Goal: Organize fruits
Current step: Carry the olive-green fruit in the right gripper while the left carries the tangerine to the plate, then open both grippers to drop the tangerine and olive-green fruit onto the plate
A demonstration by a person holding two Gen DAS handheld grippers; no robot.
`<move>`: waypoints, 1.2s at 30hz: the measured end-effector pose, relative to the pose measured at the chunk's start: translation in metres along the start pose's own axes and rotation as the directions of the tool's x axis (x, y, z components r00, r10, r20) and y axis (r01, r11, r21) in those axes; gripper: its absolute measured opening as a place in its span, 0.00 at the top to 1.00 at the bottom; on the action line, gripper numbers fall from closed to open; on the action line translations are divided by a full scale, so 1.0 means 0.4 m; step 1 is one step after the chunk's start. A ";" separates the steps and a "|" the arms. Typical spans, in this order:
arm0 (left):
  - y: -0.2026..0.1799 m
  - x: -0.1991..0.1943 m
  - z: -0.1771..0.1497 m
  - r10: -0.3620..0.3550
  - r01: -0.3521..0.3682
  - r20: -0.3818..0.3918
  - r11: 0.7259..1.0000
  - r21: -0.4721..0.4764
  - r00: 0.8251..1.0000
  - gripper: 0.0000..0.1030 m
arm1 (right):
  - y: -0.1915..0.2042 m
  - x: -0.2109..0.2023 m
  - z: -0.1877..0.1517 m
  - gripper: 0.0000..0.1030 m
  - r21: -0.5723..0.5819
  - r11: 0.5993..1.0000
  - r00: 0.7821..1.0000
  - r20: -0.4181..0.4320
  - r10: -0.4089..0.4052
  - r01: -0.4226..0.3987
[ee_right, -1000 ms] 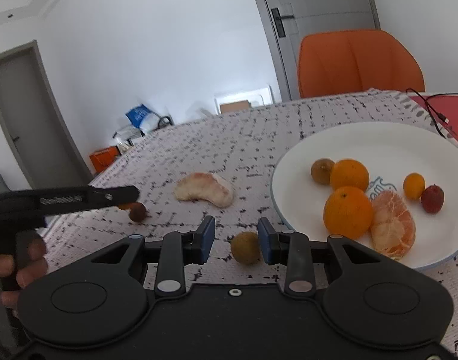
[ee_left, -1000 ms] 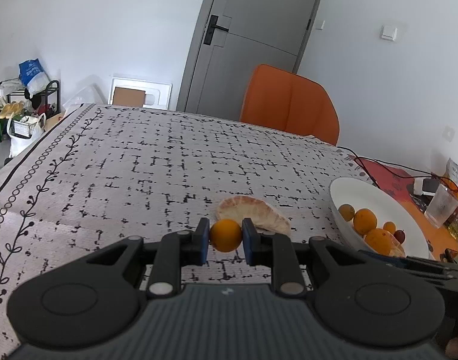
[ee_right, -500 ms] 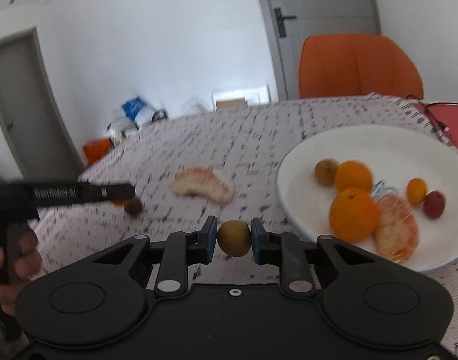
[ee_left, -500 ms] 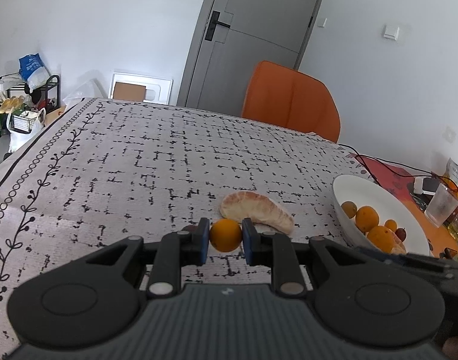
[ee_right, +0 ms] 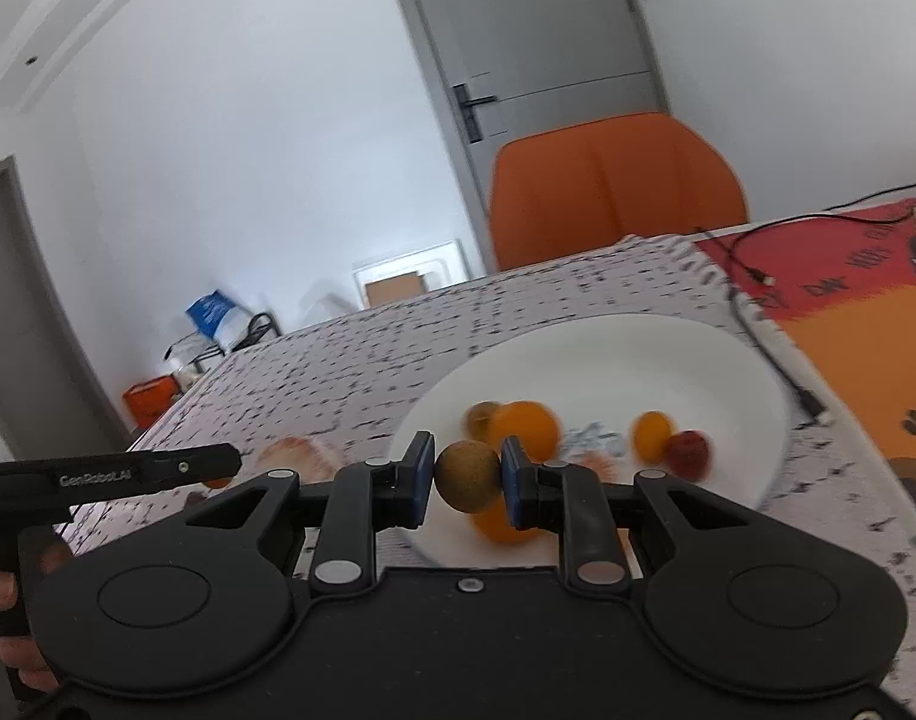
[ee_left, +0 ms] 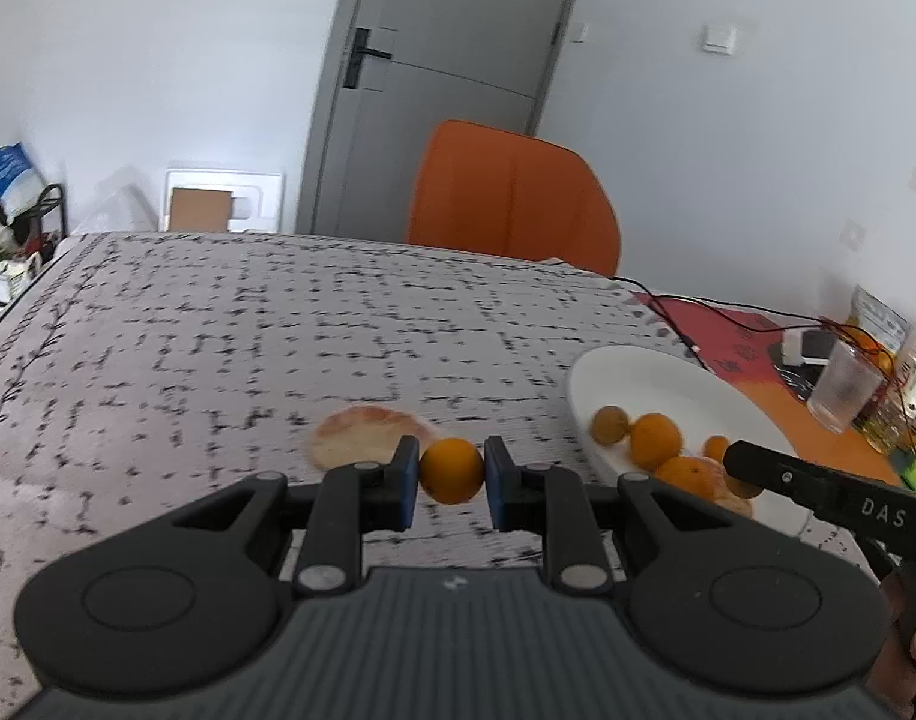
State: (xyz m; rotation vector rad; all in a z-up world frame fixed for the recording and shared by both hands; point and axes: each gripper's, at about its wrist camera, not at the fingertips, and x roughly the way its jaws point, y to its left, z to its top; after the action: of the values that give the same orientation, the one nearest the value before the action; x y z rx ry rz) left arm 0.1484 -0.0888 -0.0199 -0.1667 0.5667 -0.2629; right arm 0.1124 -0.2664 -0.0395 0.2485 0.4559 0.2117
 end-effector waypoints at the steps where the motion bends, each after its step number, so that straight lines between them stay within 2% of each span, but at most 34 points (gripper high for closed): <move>1: -0.011 0.004 0.001 -0.006 0.006 0.001 1.000 0.008 1.000 0.79 | -0.012 -0.005 0.001 0.78 0.007 1.000 1.000 0.006 -0.008 0.008; 13: -0.095 0.045 0.013 -0.051 0.051 -0.012 0.997 0.061 0.999 0.79 | -0.087 -0.046 0.005 0.78 0.057 0.996 0.997 0.034 -0.067 0.065; 16: -0.111 0.052 0.016 -0.060 0.061 -0.015 0.995 0.072 0.998 0.79 | -0.105 -0.053 0.004 0.72 0.081 0.994 0.996 0.034 -0.082 0.079; 31: -0.204 0.085 0.038 -0.122 0.123 -0.013 0.983 0.133 0.992 0.79 | -0.156 -0.094 0.005 0.72 0.133 0.986 0.992 0.057 -0.112 0.104; 34: -0.215 0.077 0.047 -0.128 0.126 0.003 0.981 0.144 0.992 0.75 | -0.154 -0.095 0.003 0.72 0.132 0.986 0.993 0.056 -0.106 0.098; 36: -0.212 0.071 0.050 -0.119 0.117 0.008 0.982 0.145 0.993 0.65 | -0.151 -0.094 0.000 0.72 0.133 0.987 0.994 0.054 -0.100 0.093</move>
State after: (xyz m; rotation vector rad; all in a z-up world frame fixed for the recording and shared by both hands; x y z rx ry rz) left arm 0.1656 -0.1761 0.0017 -0.0620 0.5197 -0.4164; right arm 0.0883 -0.3332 -0.0413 0.3585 0.4215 0.0795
